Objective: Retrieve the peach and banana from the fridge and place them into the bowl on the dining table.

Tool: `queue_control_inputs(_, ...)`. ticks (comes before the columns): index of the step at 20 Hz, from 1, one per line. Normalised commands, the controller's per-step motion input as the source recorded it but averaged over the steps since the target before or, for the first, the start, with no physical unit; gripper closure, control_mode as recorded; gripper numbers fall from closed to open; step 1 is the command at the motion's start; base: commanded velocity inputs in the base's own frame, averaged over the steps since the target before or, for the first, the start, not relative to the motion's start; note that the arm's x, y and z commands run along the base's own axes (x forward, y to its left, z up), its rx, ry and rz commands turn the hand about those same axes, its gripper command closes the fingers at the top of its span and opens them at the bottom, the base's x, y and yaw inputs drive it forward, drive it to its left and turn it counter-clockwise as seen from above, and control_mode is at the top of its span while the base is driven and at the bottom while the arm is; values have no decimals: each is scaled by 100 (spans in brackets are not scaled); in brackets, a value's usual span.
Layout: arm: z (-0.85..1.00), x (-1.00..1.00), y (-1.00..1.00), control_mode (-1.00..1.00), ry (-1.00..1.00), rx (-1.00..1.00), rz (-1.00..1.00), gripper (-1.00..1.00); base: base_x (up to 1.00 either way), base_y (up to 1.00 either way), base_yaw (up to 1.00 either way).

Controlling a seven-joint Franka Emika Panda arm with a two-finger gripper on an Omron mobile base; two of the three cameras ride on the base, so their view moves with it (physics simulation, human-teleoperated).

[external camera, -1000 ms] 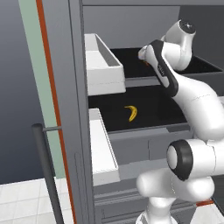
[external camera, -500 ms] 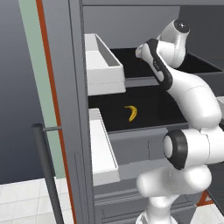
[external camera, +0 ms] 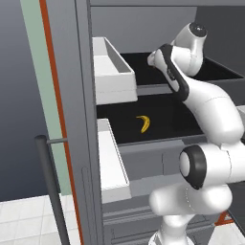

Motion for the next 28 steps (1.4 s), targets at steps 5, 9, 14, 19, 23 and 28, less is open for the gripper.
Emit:
queue_control_inputs(5,-21,7,7,-100,-1,0,0,100,0,0,0)
queue_control_inputs(9,-18,-24,0,-100,-9,0,0,100,0,0,0)
queue_control_inputs(14,-1,-100,0,-100,-11,0,3,100,0,0,0)
queue_control_inputs(19,0,-100,0,-100,-13,0,3,100,0,0,0)
queue_control_inputs(23,0,-98,0,-100,-5,0,2,100,0,0,0)
queue_control_inputs(28,-10,-67,1,-100,0,0,1,100,0,0,0)
